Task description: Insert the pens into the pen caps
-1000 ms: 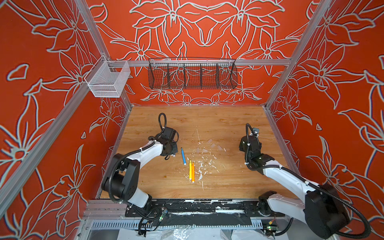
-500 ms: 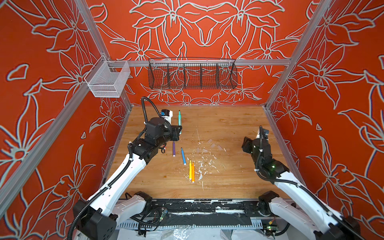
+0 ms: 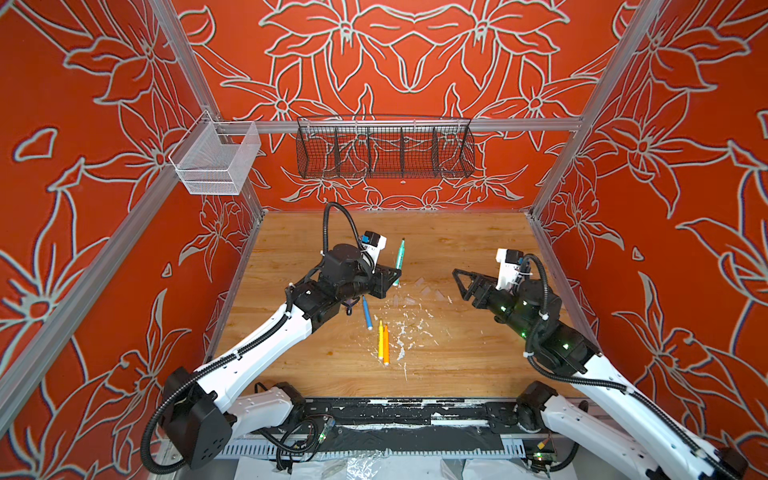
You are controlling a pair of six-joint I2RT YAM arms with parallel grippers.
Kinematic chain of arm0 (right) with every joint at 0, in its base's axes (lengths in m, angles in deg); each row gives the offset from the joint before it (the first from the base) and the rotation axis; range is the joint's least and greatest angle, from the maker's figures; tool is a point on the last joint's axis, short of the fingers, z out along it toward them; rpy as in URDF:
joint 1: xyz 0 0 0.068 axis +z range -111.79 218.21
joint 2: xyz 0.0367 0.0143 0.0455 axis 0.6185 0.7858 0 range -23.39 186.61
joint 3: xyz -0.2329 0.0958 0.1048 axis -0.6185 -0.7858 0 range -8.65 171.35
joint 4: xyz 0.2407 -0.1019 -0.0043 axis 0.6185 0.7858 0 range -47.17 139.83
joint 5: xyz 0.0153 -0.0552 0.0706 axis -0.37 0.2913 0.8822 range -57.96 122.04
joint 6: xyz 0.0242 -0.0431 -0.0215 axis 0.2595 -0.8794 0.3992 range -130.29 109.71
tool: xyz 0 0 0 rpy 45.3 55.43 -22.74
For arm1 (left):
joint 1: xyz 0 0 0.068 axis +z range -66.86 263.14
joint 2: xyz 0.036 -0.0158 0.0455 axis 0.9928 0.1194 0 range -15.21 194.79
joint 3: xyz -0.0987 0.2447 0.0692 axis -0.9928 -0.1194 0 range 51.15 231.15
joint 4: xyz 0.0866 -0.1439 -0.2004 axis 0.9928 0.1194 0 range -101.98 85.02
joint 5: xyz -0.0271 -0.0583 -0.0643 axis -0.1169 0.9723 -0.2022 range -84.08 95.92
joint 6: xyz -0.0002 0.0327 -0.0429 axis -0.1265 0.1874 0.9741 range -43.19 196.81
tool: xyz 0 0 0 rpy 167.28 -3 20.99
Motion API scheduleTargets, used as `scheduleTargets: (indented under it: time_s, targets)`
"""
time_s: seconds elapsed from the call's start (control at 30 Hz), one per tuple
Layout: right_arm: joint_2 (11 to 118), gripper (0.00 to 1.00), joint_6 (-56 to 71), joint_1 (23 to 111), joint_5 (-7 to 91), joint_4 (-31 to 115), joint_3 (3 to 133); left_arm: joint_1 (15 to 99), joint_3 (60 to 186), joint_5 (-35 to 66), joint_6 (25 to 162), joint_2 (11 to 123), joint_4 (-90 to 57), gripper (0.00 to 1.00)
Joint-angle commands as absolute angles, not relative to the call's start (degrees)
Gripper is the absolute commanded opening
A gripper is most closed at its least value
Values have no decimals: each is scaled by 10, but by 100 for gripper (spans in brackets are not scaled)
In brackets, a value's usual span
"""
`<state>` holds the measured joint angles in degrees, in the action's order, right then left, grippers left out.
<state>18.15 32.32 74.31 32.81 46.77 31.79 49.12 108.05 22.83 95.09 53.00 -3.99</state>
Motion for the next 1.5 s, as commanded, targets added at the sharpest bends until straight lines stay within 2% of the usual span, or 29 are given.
scheduleTargets:
  time_s: [0.0, 0.2, 0.6, 0.7, 0.87, 1.13, 1.33, 1.4, 1.47]
  targets:
    - [191, 76, 360, 770, 363, 419, 340, 466, 1104, 232, 898, 541, -59, 0]
    - [246, 67, 366, 810, 372, 405, 368, 424, 1104, 199, 849, 537, -57, 0]
    - [280, 62, 358, 844, 336, 392, 380, 380, 1102, 176, 810, 526, -54, 0]
    - [291, 58, 357, 844, 333, 401, 389, 369, 1103, 173, 799, 528, -52, 0]
    - [289, 42, 361, 845, 316, 413, 389, 354, 1104, 166, 787, 531, -54, 0]
    - [299, 25, 364, 844, 309, 411, 391, 333, 1111, 153, 768, 535, -44, 0]
    - [312, 1, 373, 847, 309, 416, 396, 330, 1109, 145, 762, 528, -44, 0]
    - [316, 0, 376, 852, 308, 415, 396, 329, 1108, 144, 761, 527, -45, 0]
    - [319, 0, 380, 861, 303, 412, 395, 329, 1106, 141, 763, 525, -48, 17]
